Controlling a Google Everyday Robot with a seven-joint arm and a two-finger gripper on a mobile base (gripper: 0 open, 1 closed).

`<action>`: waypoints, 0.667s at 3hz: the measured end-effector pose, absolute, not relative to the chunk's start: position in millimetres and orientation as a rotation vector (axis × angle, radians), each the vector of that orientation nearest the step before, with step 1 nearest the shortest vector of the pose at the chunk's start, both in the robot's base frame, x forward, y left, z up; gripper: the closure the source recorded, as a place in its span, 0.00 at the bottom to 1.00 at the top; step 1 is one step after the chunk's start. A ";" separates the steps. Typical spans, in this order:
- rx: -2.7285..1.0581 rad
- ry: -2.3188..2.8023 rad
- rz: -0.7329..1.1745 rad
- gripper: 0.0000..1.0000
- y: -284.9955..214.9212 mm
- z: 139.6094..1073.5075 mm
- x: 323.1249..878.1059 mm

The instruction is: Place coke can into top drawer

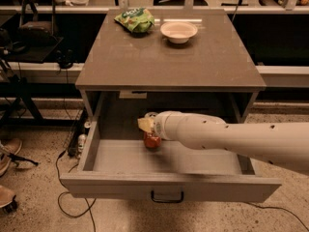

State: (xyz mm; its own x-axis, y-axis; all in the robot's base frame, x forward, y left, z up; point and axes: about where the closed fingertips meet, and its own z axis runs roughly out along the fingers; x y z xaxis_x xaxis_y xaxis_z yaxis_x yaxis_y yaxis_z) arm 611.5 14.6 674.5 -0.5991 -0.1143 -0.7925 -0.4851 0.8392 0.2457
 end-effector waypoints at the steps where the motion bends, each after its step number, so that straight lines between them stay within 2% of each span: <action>1: -0.438 2.175 0.566 0.05 15.9 675.2 611.4; 2: -0.417 2.167 0.554 0.00 9.6 678.0 611.3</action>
Offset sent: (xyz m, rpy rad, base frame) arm -0.0012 -0.0156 0.0056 0.0046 -0.0232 -0.0504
